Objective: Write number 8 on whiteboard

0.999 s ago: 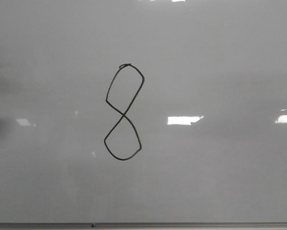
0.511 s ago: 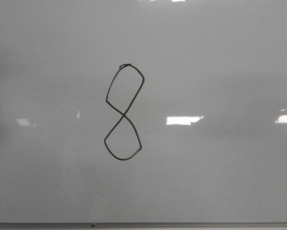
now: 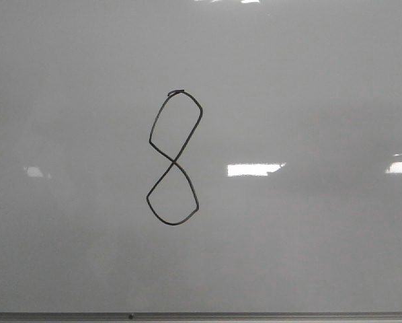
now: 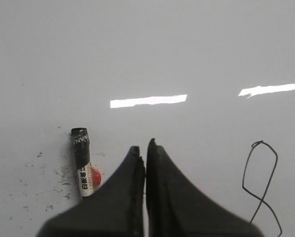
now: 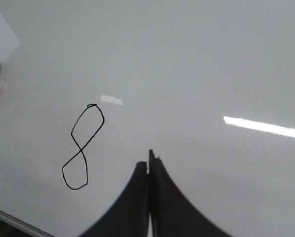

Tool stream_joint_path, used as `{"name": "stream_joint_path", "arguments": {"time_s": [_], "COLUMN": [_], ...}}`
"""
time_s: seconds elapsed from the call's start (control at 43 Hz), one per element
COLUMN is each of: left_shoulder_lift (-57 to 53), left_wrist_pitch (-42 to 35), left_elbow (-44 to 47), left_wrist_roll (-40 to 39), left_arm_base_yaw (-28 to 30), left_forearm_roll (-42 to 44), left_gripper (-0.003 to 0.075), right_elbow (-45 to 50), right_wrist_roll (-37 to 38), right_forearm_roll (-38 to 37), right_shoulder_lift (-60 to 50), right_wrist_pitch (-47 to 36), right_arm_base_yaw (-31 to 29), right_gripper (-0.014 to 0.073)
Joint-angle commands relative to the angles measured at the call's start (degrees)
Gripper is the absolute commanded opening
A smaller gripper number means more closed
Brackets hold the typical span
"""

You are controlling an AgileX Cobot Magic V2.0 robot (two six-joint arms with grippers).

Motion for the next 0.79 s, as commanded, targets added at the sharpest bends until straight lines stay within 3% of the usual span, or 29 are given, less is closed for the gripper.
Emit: {"name": "stream_joint_path", "arguments": {"time_s": [0.0, 0.232, 0.767], "left_shoulder_lift": [-4.4, -11.4, -11.5], "left_wrist_pitch": [-1.7, -1.6, -1.6], "left_elbow": [-0.2, 0.3, 0.5], "left_wrist_roll": [-0.1, -0.1, -0.1], "left_arm_base_yaw": [-0.2, -0.2, -0.2], "left_forearm_roll": [-0.2, -0.2, -0.6], "left_gripper": [-0.0019, -0.0019, -0.0019], "right_elbow": [-1.4, -1.4, -1.4], "right_wrist_roll": [-0.1, -0.1, -0.1], "right_forearm_roll": [1.1, 1.1, 1.1], "right_shoulder_lift": [0.8, 0.8, 0.8], "right_wrist_pitch": [-4.6, -4.6, -4.6], "right_arm_base_yaw": [-0.3, -0.3, -0.3], "right_gripper": [-0.0057, -0.0057, -0.0057]}}
